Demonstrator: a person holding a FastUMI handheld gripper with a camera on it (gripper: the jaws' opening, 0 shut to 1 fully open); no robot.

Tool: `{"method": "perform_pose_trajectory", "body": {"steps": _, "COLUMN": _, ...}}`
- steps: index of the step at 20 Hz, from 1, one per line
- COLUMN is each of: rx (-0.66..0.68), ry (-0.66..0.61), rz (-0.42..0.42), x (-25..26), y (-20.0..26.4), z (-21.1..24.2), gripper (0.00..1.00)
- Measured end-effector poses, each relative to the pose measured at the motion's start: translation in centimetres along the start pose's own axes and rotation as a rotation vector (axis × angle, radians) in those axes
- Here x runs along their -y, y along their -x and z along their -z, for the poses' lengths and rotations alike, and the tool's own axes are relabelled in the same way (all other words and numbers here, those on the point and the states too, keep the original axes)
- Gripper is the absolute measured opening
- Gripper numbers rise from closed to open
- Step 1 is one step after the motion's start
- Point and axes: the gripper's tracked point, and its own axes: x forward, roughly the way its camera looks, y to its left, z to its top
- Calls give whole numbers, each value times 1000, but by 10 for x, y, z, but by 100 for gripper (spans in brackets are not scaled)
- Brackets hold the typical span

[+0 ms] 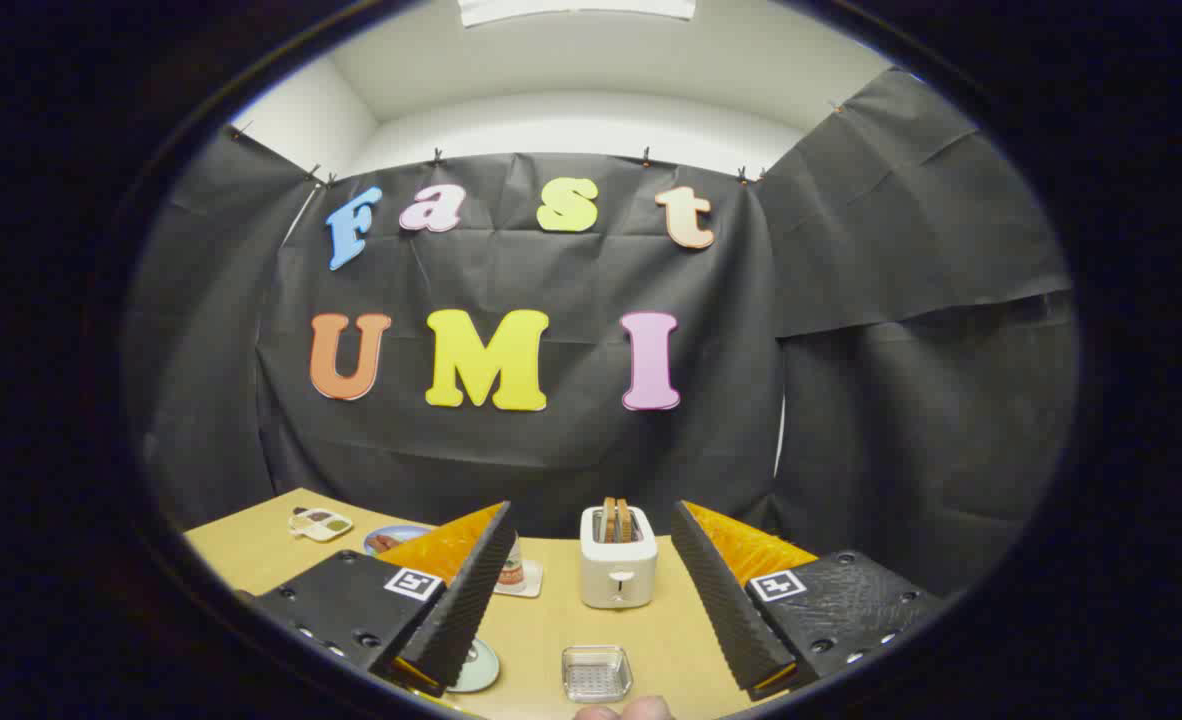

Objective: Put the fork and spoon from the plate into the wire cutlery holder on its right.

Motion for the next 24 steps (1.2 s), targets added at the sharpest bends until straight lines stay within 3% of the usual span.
{"method": "perform_pose_trajectory", "body": {"steps": 24, "rx": -52, "ry": -5, "rz": -81, "x": -34, "y": 4, "z": 3, "gripper": 95}}
